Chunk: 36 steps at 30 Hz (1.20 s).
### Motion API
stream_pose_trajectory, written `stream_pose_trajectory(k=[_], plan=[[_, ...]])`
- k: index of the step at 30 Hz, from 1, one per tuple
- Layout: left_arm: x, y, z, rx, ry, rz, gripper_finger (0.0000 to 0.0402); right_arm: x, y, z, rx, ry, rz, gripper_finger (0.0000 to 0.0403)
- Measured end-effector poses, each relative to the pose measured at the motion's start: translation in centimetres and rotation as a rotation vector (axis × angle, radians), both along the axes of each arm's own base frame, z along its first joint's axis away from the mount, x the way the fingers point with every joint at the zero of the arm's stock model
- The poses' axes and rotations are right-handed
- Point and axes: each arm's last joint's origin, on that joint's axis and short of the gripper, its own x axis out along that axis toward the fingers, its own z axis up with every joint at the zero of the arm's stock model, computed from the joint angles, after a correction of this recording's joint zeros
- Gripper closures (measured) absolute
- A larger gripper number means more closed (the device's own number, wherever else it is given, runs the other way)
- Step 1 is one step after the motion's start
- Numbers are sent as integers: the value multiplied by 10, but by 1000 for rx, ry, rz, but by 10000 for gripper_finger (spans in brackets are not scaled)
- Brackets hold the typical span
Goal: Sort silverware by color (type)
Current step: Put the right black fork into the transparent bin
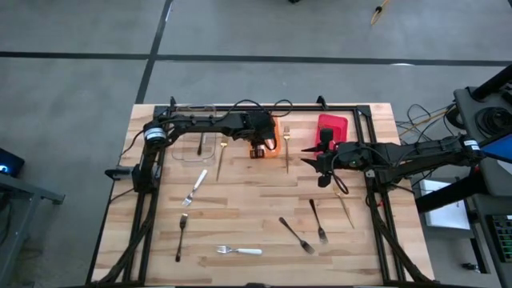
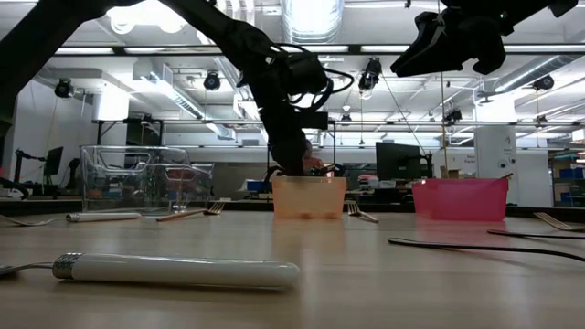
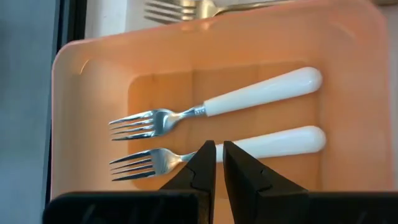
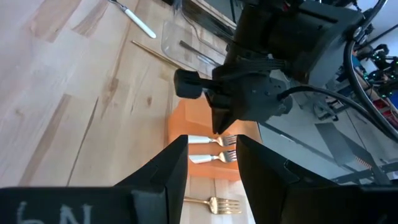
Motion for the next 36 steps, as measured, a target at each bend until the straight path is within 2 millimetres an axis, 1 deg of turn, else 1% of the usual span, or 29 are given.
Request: stream_pose_trajectory(k=[4, 8, 10, 13, 16, 20, 23, 26, 29, 32, 36], plan=[[-1, 6, -3, -21, -9, 55, 388, 0, 0, 0, -2, 0, 0, 275], [1, 8, -11, -46, -33, 116, 388, 0, 0, 0, -1, 0, 1, 275], [3, 9, -11, -49, -34, 120, 388, 0, 0, 0, -1, 0, 0, 275], [9, 11, 1, -46, -36, 116, 388, 0, 0, 0, -1, 0, 0, 275], [15, 18, 18, -37, -22, 98, 388, 0, 0, 0, -2, 0, 1, 275], [26, 37, 38, -99, -7, 68, 395, 0, 0, 0, -2, 1, 0, 275], [32, 56, 40, -172, 34, 86, 400, 0, -1, -1, -2, 3, -4, 275], [39, 69, 34, -214, 84, 117, 401, 0, -2, -3, -3, 9, -11, 275], [47, 72, 20, -226, 114, 117, 401, -1, -4, -4, -3, 14, -21, 275], [42, 69, -1, -239, 179, 115, 401, -1, -7, -6, -3, 19, -35, 275], [36, 67, -15, -236, 242, 164, 401, -1, -11, -8, -4, 25, -53, 275]])
